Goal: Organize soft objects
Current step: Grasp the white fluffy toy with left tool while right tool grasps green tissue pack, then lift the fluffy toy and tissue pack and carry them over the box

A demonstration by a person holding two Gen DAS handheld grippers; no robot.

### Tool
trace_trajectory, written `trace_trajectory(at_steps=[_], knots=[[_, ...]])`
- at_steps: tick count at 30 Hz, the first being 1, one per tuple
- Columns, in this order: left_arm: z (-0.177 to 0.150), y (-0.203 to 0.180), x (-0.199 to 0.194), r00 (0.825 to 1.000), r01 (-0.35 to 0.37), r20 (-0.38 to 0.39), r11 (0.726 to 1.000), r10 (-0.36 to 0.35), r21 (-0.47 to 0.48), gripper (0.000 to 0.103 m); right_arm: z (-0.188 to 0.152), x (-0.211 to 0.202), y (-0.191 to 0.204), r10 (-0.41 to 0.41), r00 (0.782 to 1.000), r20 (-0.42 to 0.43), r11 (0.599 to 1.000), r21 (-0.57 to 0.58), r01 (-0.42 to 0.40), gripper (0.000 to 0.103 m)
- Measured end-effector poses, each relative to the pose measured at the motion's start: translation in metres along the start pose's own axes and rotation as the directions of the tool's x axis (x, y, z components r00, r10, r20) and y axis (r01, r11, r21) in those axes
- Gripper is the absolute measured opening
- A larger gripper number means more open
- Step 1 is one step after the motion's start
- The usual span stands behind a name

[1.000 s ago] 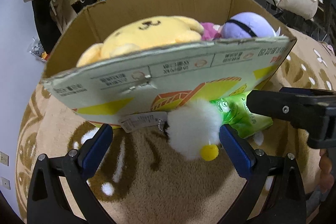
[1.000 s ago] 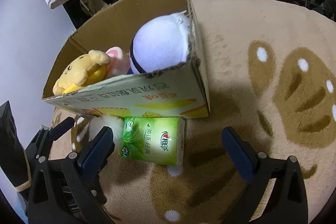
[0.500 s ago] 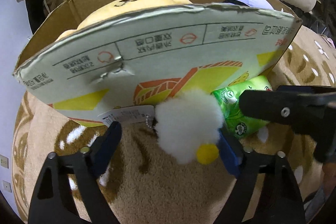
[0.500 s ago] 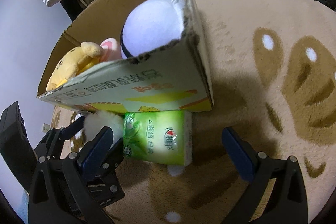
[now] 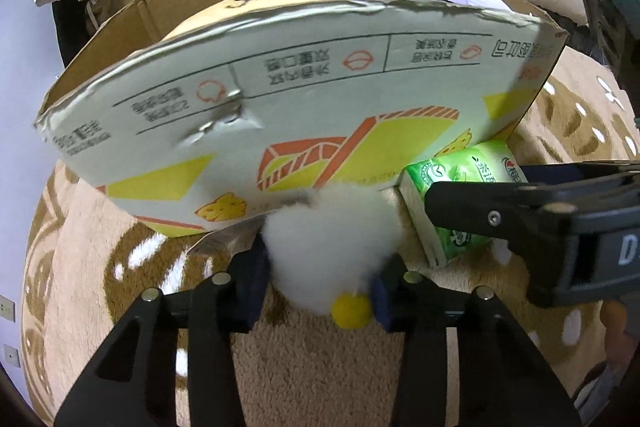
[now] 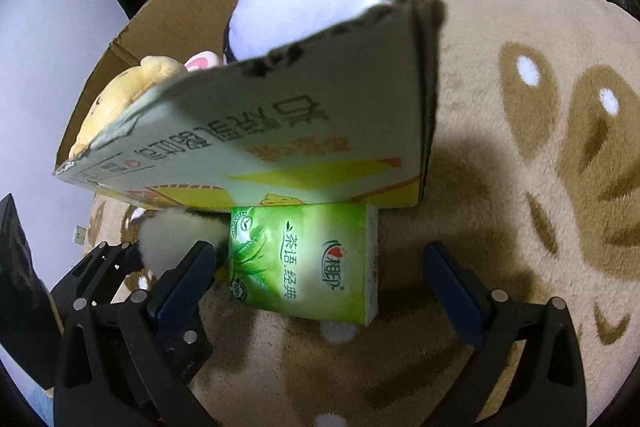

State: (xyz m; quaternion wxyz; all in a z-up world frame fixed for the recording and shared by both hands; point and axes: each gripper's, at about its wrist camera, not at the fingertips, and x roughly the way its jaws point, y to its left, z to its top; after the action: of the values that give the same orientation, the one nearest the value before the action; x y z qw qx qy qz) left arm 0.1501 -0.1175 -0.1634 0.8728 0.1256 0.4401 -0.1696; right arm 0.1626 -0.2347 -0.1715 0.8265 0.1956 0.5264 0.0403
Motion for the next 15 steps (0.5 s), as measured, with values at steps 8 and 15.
trace_trajectory(at_steps=[8, 15], knots=[[-0.007, 0.012, -0.003, 1.000, -0.007, 0.015, 0.999, 0.007, -0.050, 0.036, 0.004, 0.011, 0.014, -0.035, 0.999, -0.009, 0.999, -0.028, 0.035, 0.103], [-0.012, 0.018, -0.010, 0.999, -0.030, 0.009, 0.996, 0.031, -0.082, 0.035, 0.007, 0.019, 0.029, -0.081, 0.997, -0.016, 0.996, -0.047, 0.080, 0.103]])
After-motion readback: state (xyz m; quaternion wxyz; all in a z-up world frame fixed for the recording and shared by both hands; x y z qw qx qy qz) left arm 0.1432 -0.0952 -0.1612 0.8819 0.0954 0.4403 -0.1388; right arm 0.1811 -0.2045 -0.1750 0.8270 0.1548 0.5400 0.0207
